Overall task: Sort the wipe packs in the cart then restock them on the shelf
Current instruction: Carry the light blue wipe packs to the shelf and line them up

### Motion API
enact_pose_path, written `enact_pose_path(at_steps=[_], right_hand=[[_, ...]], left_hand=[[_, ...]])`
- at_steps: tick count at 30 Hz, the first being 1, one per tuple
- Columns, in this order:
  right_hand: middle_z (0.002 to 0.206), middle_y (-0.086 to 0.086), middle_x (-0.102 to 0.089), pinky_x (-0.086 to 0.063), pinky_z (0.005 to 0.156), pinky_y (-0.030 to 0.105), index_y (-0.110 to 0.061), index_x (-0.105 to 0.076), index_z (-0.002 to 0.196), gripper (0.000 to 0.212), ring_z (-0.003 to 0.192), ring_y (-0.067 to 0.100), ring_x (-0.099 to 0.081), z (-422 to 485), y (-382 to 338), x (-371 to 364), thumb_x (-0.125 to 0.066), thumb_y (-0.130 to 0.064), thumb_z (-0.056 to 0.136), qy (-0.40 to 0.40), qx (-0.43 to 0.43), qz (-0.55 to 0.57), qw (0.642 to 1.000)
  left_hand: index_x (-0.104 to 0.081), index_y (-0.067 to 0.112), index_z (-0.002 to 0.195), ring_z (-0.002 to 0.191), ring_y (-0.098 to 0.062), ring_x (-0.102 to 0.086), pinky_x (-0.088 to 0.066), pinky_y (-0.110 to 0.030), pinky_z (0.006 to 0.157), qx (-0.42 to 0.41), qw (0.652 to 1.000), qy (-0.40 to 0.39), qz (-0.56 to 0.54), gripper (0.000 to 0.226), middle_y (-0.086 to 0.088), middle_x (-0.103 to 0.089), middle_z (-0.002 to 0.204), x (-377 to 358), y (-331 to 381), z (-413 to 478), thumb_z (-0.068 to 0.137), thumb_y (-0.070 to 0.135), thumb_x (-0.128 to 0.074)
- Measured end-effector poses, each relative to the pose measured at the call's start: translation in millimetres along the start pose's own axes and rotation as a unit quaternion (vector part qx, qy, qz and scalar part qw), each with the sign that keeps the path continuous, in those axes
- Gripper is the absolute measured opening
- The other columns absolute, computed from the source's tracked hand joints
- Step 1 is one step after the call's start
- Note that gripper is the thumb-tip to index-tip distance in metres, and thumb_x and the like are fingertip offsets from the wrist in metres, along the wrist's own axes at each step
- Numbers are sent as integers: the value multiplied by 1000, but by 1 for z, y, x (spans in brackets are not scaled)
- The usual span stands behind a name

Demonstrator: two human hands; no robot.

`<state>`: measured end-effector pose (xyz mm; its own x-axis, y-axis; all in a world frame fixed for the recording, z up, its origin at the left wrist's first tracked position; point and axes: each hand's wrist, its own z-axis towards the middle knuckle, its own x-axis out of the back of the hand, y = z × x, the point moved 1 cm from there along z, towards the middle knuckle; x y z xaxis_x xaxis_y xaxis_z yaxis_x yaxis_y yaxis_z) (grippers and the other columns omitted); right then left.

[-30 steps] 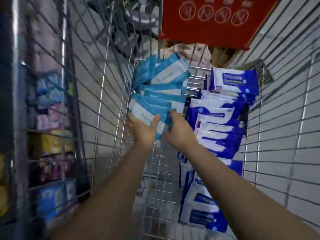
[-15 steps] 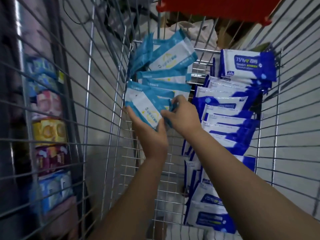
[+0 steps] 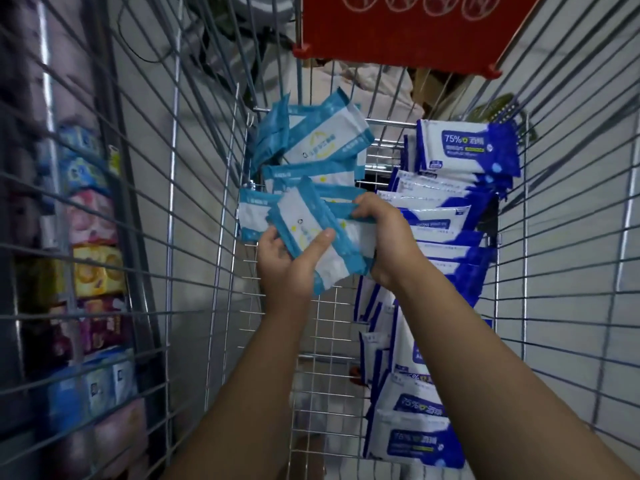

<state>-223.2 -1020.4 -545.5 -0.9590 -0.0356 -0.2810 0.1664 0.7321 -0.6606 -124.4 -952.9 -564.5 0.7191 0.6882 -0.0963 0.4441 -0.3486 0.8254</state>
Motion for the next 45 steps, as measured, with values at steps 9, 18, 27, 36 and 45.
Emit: enact_pose_path(at_steps=[9, 18, 27, 36, 45], right_hand=[[101, 18, -69, -53, 83, 41, -5, -68, 98, 27, 85, 28, -66, -42, -19, 8, -53, 9, 82, -31, -70, -121, 990], [92, 13, -68, -49, 67, 30, -3, -66, 104, 34, 77, 24, -61, -112, -74, 1, -51, 14, 78, -19, -50, -313, 948], [65, 8, -56, -43, 44, 19, -10, -53, 69, 28, 52, 18, -53, -263, -156, -8, -41, 14, 78, -102, -6, -235, 967], [78, 10, -63, -52, 53, 27, -9, -56, 88, 12, 62, 22, -62, -448, -194, -65, -53, 0, 83, -268, 91, -209, 936], [107, 13, -62, -49, 45, 25, -29, -47, 127, 49, 67, 24, -62, -584, -157, -173, -51, -4, 85, -348, 167, -291, 876]], left_hand=[[-55, 2, 120, 93, -33, -68, -59, -43, 72, 84, 990, -106, 45, 48, -17, -67, 110, 11, 33, -21, 75, -11, -69], [-58, 3, 117, 84, -32, -68, -58, -36, 60, 191, 974, -111, 52, 36, -16, -69, 105, 23, 83, -48, 81, 1, -63], [-62, 3, 107, 67, -21, -69, -56, -27, 57, 36, 942, -309, 123, 53, -12, -73, 89, 29, 245, -164, 55, -3, -66], [-65, 10, 108, 75, -18, -68, -57, -25, 63, -192, 929, -265, 176, 57, -11, -70, 99, 108, 405, -380, 53, 2, -78], [-69, 11, 93, 75, -19, -67, -55, -32, 73, -309, 947, -16, 84, 33, -7, -72, 87, 272, 435, -549, 63, 3, -79]])
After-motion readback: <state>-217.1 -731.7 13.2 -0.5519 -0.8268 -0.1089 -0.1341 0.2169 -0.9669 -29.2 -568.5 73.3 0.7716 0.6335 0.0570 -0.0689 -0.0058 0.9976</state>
